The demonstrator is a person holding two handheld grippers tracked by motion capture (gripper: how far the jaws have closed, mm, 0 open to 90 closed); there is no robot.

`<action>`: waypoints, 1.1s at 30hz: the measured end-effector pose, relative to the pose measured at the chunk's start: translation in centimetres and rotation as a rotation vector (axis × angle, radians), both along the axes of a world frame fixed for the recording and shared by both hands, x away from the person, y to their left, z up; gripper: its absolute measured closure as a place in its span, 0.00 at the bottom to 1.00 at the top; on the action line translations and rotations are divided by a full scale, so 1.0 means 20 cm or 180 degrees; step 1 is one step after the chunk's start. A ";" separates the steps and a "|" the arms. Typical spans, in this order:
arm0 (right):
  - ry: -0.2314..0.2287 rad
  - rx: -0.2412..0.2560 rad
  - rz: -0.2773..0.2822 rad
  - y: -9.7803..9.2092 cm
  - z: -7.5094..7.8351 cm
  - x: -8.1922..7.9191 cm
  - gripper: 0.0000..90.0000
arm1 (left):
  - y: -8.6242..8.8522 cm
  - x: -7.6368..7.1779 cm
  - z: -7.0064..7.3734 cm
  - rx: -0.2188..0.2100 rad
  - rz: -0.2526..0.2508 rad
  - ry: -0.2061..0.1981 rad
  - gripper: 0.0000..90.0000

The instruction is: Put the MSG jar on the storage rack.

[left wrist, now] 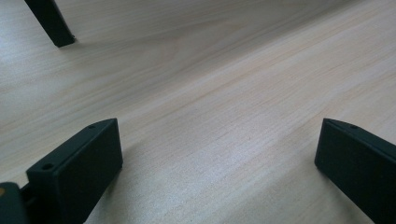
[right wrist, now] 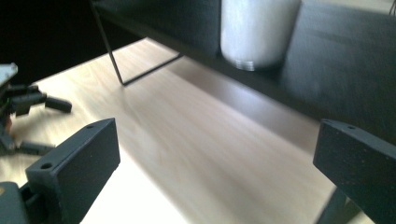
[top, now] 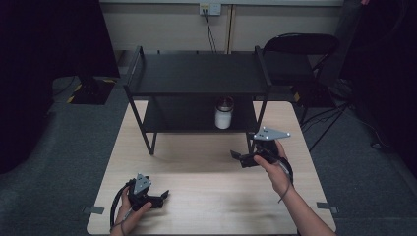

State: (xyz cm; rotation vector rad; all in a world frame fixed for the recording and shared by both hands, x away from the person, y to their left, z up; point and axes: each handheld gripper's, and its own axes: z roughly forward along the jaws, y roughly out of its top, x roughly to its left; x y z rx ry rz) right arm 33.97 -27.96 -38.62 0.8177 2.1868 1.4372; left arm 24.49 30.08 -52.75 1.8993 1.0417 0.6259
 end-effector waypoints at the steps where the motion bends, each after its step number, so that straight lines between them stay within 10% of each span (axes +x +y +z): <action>1: 0.0000 0.0000 0.0000 0.00 0.00 0.00 0.00 | 0.00 0.00 0.00 0.0000 0.0000 0.0000 0.00; 19: 0.0223 -0.0019 -0.0179 -0.34 -0.41 -0.29 0.00 | 0.00 0.00 0.00 0.0009 0.0002 0.0002 0.00; 33: 0.0298 -0.0176 -0.0290 -0.31 -0.39 -0.30 0.00 | 0.00 0.00 0.00 0.0012 0.0001 0.0001 0.00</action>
